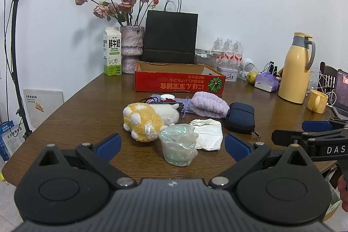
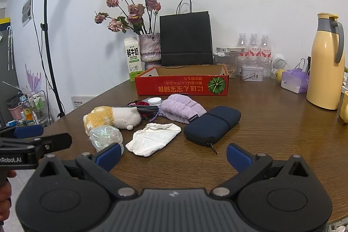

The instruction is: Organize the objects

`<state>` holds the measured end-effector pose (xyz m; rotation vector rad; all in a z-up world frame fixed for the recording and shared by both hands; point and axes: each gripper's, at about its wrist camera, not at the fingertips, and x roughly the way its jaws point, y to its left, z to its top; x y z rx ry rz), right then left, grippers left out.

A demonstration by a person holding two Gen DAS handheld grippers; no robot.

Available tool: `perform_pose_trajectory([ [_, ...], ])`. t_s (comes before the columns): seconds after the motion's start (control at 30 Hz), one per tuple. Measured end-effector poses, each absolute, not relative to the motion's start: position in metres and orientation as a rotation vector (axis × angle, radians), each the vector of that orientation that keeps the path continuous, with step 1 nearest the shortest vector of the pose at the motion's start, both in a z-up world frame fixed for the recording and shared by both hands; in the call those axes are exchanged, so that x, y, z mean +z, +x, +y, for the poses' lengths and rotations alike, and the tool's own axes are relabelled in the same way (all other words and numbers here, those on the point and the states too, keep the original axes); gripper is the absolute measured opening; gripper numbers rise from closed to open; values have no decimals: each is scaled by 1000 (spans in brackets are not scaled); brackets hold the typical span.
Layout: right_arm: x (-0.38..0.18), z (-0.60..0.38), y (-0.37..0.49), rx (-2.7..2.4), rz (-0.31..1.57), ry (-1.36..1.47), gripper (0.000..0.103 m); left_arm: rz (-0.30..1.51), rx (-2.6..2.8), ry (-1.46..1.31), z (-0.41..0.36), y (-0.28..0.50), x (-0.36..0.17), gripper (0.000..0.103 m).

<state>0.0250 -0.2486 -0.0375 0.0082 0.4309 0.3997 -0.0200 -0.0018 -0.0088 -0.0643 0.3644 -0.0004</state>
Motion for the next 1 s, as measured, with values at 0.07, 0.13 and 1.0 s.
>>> perform_pose_trajectory([
  [0.07, -38, -249, 25, 399, 431, 8, 103, 365, -2, -65, -2, -20, -9, 103],
  [0.13, -38, -249, 25, 400, 431, 8, 103, 368, -2, -66, -2, -20, -9, 103],
  [1.0, -38, -250, 25, 397, 426, 6, 103, 366, -8, -66, -1, -21, -9, 103],
])
